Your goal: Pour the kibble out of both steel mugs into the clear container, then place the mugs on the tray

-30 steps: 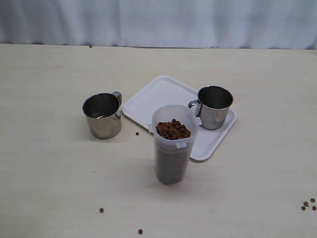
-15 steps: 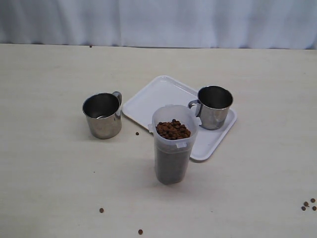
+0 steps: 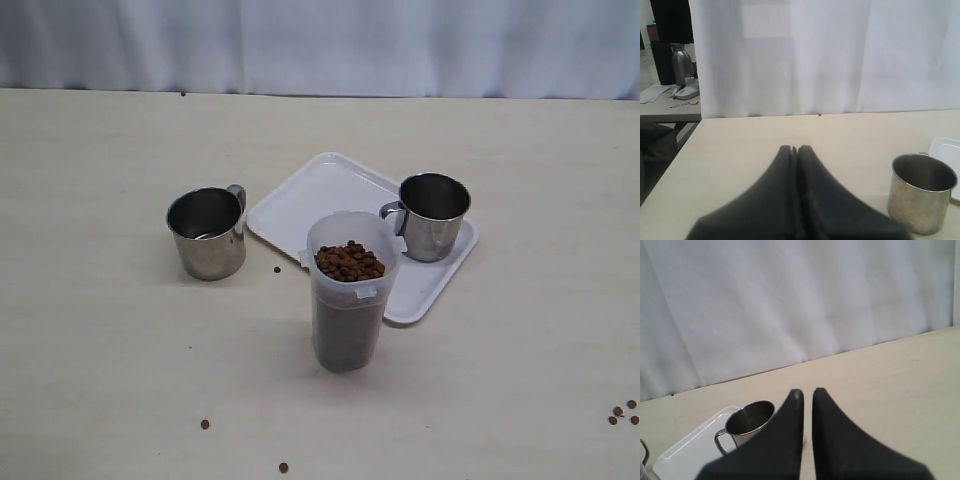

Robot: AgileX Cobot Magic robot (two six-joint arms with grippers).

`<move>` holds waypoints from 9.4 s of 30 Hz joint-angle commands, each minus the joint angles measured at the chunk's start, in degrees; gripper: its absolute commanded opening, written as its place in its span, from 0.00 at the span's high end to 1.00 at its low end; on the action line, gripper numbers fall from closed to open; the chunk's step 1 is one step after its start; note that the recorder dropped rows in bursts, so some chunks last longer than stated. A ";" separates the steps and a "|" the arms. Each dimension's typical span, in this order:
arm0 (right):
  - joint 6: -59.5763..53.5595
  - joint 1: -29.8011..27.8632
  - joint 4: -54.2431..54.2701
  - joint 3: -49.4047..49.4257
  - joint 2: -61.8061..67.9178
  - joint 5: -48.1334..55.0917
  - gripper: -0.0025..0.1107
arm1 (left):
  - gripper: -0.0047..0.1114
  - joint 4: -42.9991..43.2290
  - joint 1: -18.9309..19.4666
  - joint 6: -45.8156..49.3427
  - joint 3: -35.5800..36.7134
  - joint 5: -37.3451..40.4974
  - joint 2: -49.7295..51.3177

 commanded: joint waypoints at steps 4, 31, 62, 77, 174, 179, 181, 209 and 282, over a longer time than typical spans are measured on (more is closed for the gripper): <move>-6.26 0.04 6.83 0.26 -0.18 0.51 0.94 | 0.96 -0.27 0.09 -0.15 0.14 -0.44 -0.40; -11.25 0.04 12.51 0.26 -0.18 0.81 0.94 | 0.96 -0.15 0.09 -0.15 0.14 -0.44 -0.40; -11.25 0.04 12.51 0.26 -0.18 0.81 0.94 | 0.96 -0.43 0.09 -5.83 0.14 -18.22 13.78; -11.25 0.04 12.51 0.26 -0.18 0.81 0.94 | 0.96 -0.28 0.09 1.40 -1.33 -34.55 52.08; -11.25 0.04 12.51 0.26 -0.18 0.81 0.94 | 0.18 28.57 -0.03 16.00 -36.04 -69.36 115.86; -11.25 0.04 12.51 0.26 -0.18 0.81 0.94 | 0.18 29.11 -0.03 16.00 -36.15 -69.36 115.86; -11.25 0.04 12.51 0.26 -0.18 0.81 0.94 | 0.18 29.22 -0.03 15.88 -36.72 -69.36 116.05; -11.25 0.04 12.51 0.26 -0.18 0.81 0.94 | 0.96 28.04 0.10 13.36 -39.50 -71.09 118.79; -11.25 0.04 12.51 0.26 -0.18 0.81 0.94 | 0.23 34.25 -15.31 1.21 -69.22 -53.80 127.92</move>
